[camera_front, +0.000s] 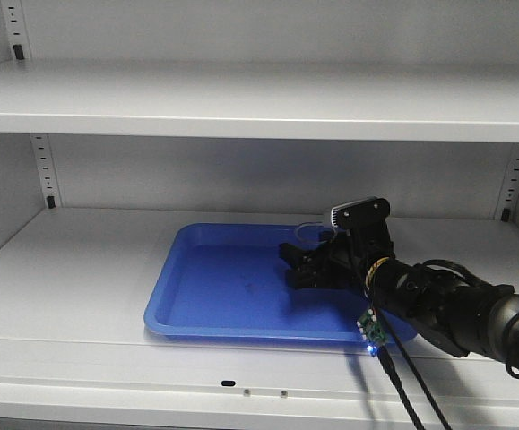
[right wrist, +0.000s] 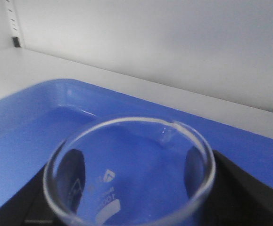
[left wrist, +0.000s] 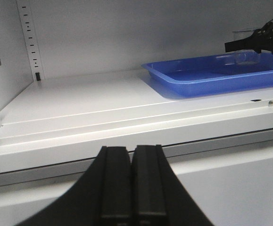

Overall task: Pick beaker and place in left cabinet
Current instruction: 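Extend the right gripper and lower the beaker onto the blue tray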

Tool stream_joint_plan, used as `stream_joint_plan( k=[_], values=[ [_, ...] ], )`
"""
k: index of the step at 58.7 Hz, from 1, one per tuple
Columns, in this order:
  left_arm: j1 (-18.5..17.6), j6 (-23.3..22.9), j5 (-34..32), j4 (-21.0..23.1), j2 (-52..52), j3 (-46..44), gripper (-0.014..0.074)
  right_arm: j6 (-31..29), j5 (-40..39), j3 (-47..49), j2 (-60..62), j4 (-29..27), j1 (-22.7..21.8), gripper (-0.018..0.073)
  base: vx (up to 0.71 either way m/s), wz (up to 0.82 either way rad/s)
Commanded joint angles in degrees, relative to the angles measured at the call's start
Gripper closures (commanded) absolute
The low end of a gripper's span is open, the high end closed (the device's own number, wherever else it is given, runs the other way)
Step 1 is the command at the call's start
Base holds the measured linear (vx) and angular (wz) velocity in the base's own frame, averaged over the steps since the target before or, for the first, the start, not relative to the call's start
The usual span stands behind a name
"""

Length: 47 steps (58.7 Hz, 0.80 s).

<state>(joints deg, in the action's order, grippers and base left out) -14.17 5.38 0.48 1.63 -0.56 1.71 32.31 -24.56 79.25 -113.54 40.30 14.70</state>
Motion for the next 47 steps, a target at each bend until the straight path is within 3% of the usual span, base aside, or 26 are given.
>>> stream_joint_plan(
  k=[1,12,34,47],
  values=[
    [-0.32,-0.10,-4.90,0.47,-1.11,1.00,0.0596,-1.26,-1.57,2.12,3.17,-0.78,-0.30,0.0484,0.00,0.00],
    [-0.32,-0.10,-4.90,0.47,-1.11,1.00,0.0596,-1.08,-1.71,2.12,3.02,-0.78,-0.30,0.0344,0.00,0.00],
    [-0.32,-0.10,-4.90,0.47,-1.11,1.00,0.0596,0.78,-1.75,2.12,3.02,-1.25,-0.30,-0.0094,0.00,0.00],
    [-0.32,-0.10,-4.90,0.47,-1.11,1.00,0.0596,0.38,-1.86,2.12,4.42,-1.27,-0.30,-0.0130,0.00,0.00]
  ],
)
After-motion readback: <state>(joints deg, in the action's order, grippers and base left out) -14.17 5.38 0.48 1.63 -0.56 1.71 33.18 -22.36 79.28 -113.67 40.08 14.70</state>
